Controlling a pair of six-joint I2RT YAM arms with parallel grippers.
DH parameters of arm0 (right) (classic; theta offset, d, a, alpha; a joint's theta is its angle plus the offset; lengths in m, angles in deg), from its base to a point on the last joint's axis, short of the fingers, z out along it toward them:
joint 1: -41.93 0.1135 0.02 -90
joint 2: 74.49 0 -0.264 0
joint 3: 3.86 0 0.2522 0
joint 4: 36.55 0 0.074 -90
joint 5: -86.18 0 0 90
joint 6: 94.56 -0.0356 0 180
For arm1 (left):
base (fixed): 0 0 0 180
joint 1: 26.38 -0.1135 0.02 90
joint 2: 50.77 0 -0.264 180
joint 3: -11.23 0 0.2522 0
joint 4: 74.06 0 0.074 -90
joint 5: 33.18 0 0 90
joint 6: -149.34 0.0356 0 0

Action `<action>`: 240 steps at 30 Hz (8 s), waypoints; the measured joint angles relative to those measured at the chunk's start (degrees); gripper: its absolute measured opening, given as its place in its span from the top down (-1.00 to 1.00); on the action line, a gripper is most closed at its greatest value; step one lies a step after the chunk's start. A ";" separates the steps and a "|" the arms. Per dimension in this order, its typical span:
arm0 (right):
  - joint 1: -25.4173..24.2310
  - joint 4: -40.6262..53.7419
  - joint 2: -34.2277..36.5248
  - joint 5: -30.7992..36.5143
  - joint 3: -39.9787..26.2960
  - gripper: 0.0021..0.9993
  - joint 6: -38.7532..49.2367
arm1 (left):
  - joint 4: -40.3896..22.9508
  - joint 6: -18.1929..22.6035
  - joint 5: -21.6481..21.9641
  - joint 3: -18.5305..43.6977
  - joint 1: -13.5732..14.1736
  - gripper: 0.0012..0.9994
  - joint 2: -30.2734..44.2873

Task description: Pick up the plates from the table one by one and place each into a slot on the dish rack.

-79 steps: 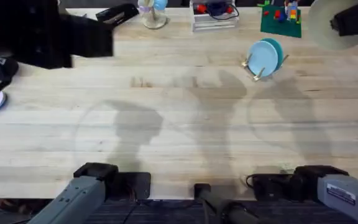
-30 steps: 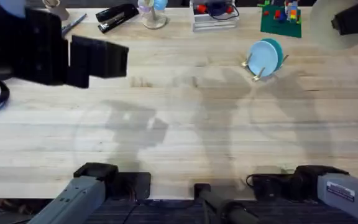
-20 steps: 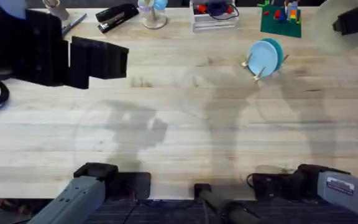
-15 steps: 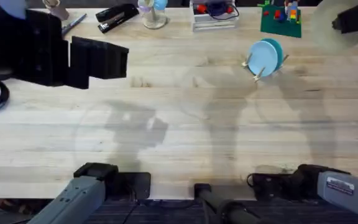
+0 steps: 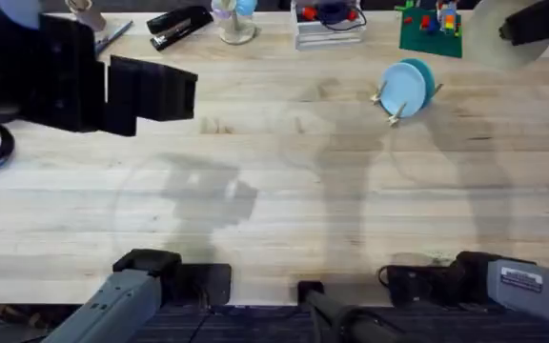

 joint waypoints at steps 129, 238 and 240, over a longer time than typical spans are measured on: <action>2.05 -8.21 21.60 -3.65 0.00 0.94 -0.74 | 0.00 0.00 0.00 0.00 0.00 -0.99 0.00; 2.05 -8.62 24.84 -3.91 0.15 0.65 -3.72 | 0.00 0.00 0.00 0.00 0.00 -0.99 0.02; 2.05 -8.62 24.83 -3.91 0.15 0.64 -3.71 | 0.00 0.00 0.00 0.00 0.00 -0.99 0.00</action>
